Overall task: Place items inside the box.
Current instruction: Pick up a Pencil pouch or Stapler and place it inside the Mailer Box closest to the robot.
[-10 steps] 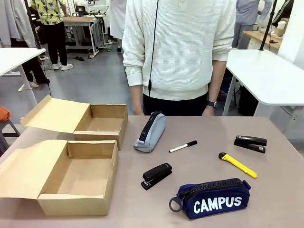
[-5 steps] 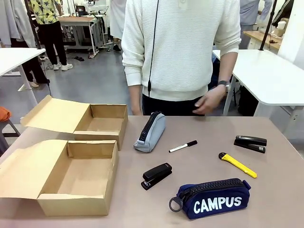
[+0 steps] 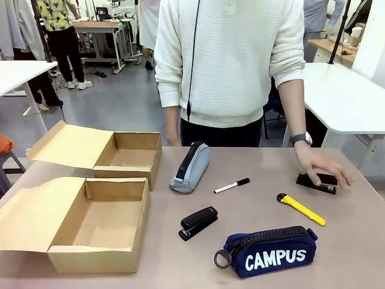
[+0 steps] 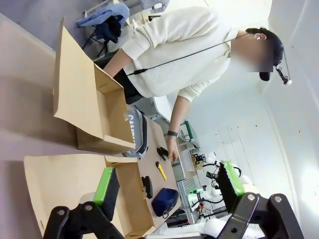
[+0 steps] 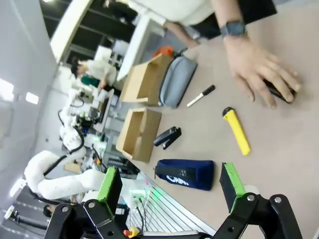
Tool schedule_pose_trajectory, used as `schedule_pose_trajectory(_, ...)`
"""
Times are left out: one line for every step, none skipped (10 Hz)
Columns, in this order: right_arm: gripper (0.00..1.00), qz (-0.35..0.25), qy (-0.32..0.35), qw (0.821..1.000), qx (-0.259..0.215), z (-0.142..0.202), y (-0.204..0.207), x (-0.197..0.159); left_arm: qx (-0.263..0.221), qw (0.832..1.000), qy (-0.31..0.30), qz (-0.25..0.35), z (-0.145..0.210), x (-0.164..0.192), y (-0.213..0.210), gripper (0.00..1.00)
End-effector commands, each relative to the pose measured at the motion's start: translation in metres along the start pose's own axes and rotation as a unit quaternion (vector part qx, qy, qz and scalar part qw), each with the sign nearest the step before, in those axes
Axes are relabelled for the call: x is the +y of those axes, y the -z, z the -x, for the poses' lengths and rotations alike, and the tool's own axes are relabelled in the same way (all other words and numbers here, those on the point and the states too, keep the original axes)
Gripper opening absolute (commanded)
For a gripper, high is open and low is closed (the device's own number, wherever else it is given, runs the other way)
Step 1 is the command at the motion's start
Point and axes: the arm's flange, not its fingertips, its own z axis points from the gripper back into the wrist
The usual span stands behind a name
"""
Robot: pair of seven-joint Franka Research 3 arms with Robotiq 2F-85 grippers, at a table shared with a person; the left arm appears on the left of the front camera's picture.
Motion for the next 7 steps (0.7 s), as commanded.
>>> schedule_pose_trajectory(1.0,-0.042,-0.06,0.997,-0.018,0.032,-0.068,-0.025,-0.006,1.0,0.012,0.01,-0.001,0.0,0.0,1.0)
schedule_pose_trajectory(1.0,-0.084,-0.08,0.992,-0.051,0.054,-0.094,-0.032,-0.006,1.0,0.012,0.01,-0.001,0.0,0.0,1.0)
schedule_pose_trajectory(1.0,-0.066,-0.043,0.991,-0.11,0.057,-0.098,-0.037,-0.006,1.0,0.012,0.01,-0.001,0.0,0.0,1.0)
schedule_pose_trajectory(1.0,-0.037,-0.04,0.997,-0.048,0.047,-0.073,-0.014,-0.006,1.0,0.012,0.01,-0.001,0.0,0.0,1.0)
schedule_pose_trajectory(1.0,-0.037,-0.04,0.997,-0.048,0.047,-0.073,-0.014,-0.006,1.0,0.012,0.01,-0.001,0.0,0.0,1.0)
schedule_pose_trajectory(1.0,-0.037,-0.04,0.997,-0.048,0.047,-0.073,-0.014,-0.006,1.0,0.012,0.01,-0.001,0.0,0.0,1.0)
schedule_pose_trajectory(1.0,-0.049,-0.041,0.996,-0.068,0.062,-0.089,-0.022,-0.006,1.0,0.012,0.01,-0.001,0.0,0.0,1.0)
